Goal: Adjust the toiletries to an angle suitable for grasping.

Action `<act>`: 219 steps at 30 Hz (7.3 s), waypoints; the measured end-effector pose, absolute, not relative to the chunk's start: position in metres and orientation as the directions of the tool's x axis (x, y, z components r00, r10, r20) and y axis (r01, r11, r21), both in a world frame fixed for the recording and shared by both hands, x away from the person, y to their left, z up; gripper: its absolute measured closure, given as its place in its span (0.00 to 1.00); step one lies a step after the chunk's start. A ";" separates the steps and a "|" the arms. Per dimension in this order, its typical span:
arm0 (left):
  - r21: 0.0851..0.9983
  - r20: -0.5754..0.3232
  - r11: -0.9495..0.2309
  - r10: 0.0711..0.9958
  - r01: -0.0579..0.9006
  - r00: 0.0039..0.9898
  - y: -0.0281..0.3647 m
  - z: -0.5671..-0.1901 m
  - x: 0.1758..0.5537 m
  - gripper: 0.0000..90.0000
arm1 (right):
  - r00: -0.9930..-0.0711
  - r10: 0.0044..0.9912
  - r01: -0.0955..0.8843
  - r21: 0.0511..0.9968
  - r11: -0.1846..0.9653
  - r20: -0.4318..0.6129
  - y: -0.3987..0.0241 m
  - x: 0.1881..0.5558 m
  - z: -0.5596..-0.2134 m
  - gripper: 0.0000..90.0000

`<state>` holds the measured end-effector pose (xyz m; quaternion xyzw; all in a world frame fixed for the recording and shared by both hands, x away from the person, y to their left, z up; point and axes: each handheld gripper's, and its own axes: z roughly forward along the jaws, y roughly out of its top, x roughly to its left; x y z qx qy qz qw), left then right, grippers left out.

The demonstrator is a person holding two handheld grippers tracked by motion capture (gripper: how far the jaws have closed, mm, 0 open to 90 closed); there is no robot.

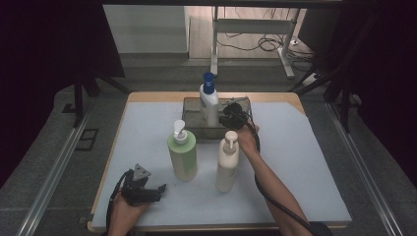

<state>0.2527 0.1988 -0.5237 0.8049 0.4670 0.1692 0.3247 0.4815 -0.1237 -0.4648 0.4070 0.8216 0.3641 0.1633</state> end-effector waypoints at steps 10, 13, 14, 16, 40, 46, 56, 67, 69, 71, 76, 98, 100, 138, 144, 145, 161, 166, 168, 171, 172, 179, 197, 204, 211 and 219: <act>0.681 -0.031 -0.353 0.862 0.642 0.507 0.199 -0.524 0.253 0.13 | -0.621 0.783 0.551 0.726 0.411 0.028 -0.119 0.481 -0.465 0.97; 0.680 -0.030 -0.354 0.862 0.642 0.507 0.199 -0.524 0.253 0.13 | -0.620 0.784 0.551 0.725 0.413 0.026 -0.118 0.481 -0.464 0.97; 0.681 -0.031 -0.353 0.862 0.642 0.507 0.199 -0.524 0.253 0.13 | -0.621 0.783 0.552 0.726 0.410 0.029 -0.118 0.481 -0.464 0.97; 0.680 -0.031 -0.353 0.862 0.642 0.507 0.199 -0.524 0.253 0.13 | -0.620 0.784 0.554 0.726 0.407 0.034 -0.117 0.481 -0.464 0.97; 0.681 -0.031 -0.353 0.862 0.642 0.507 0.199 -0.524 0.253 0.13 | -0.633 0.774 0.557 0.707 0.436 0.022 -0.108 0.478 -0.462 0.95; 0.680 -0.030 -0.354 0.861 0.642 0.507 0.199 -0.524 0.253 0.13 | -0.645 0.764 0.555 0.693 0.460 0.008 -0.108 0.478 -0.464 0.95; 0.681 -0.031 -0.353 0.862 0.642 0.507 0.199 -0.524 0.253 0.13 | -0.647 0.762 0.558 0.694 0.455 0.020 -0.104 0.478 -0.464 0.94; 0.681 -0.030 -0.354 0.861 0.642 0.507 0.199 -0.524 0.253 0.13 | -0.643 0.766 0.547 0.710 0.443 0.017 -0.097 0.482 -0.460 0.93; 0.680 -0.030 -0.354 0.861 0.642 0.507 0.199 -0.524 0.253 0.13 | -0.643 0.766 0.547 0.711 0.442 0.018 -0.096 0.483 -0.459 0.93; 0.681 -0.030 -0.354 0.861 0.642 0.507 0.199 -0.524 0.253 0.13 | -0.639 0.769 0.550 0.707 0.443 0.015 -0.094 0.485 -0.458 0.94; 0.681 -0.031 -0.353 0.861 0.642 0.507 0.199 -0.524 0.253 0.13 | -0.642 0.766 0.558 0.700 0.446 0.023 -0.093 0.486 -0.459 0.95; 0.680 -0.031 -0.353 0.861 0.642 0.507 0.199 -0.524 0.253 0.13 | -0.668 0.742 0.550 0.706 0.447 0.050 -0.086 0.492 -0.462 0.96; 0.681 -0.030 -0.354 0.861 0.642 0.507 0.199 -0.524 0.253 0.13 | -0.670 0.741 0.548 0.705 0.449 0.049 -0.086 0.492 -0.462 0.96; 0.681 -0.031 -0.353 0.862 0.642 0.507 0.199 -0.524 0.253 0.13 | -0.696 0.718 0.547 0.670 0.502 0.030 -0.072 0.502 -0.465 0.95; 0.681 -0.031 -0.353 0.861 0.642 0.507 0.199 -0.524 0.253 0.13 | -0.703 0.710 0.543 0.677 0.497 0.043 -0.071 0.503 -0.466 0.95; 0.681 -0.031 -0.353 0.862 0.642 0.507 0.199 -0.524 0.253 0.13 | -0.712 0.701 0.539 0.676 0.502 0.047 -0.070 0.503 -0.466 0.95; 0.680 -0.030 -0.354 0.861 0.642 0.507 0.199 -0.524 0.253 0.13 | -0.743 0.667 0.516 0.683 0.517 0.056 -0.062 0.502 -0.468 0.95; 0.680 -0.030 -0.354 0.861 0.642 0.507 0.199 -0.524 0.253 0.13 | -0.744 0.665 0.517 0.684 0.515 0.061 -0.063 0.504 -0.468 0.94; 0.681 -0.031 -0.353 0.861 0.642 0.507 0.199 -0.524 0.253 0.13 | -0.741 0.669 0.517 0.686 0.512 0.059 -0.063 0.504 -0.467 0.94; 0.680 -0.030 -0.354 0.861 0.642 0.507 0.199 -0.524 0.253 0.13 | -0.727 0.685 0.523 0.691 0.499 0.055 -0.062 0.506 -0.463 0.95; 0.680 -0.030 -0.354 0.861 0.642 0.507 0.199 -0.524 0.253 0.13 | -0.727 0.685 0.523 0.691 0.499 0.055 -0.062 0.506 -0.463 0.95; 0.680 -0.031 -0.354 0.861 0.642 0.507 0.199 -0.524 0.253 0.13 | -0.728 0.683 0.529 0.679 0.509 0.055 -0.058 0.509 -0.464 0.99; 0.680 -0.031 -0.354 0.861 0.642 0.507 0.199 -0.524 0.253 0.13 | -0.759 0.649 0.480 0.715 0.509 0.048 -0.083 0.500 -0.447 0.61; 0.680 -0.030 -0.354 0.861 0.642 0.507 0.199 -0.524 0.253 0.13 | -0.780 0.625 0.438 0.739 0.511 0.031 -0.099 0.492 -0.437 0.45; 0.680 -0.031 -0.353 0.862 0.642 0.507 0.199 -0.524 0.253 0.13 | -0.767 0.641 0.435 0.768 0.469 0.043 -0.120 0.485 -0.426 0.39; 0.680 -0.031 -0.353 0.862 0.642 0.507 0.199 -0.524 0.253 0.13 | -0.750 0.661 0.421 0.792 0.442 0.029 -0.141 0.473 -0.419 0.36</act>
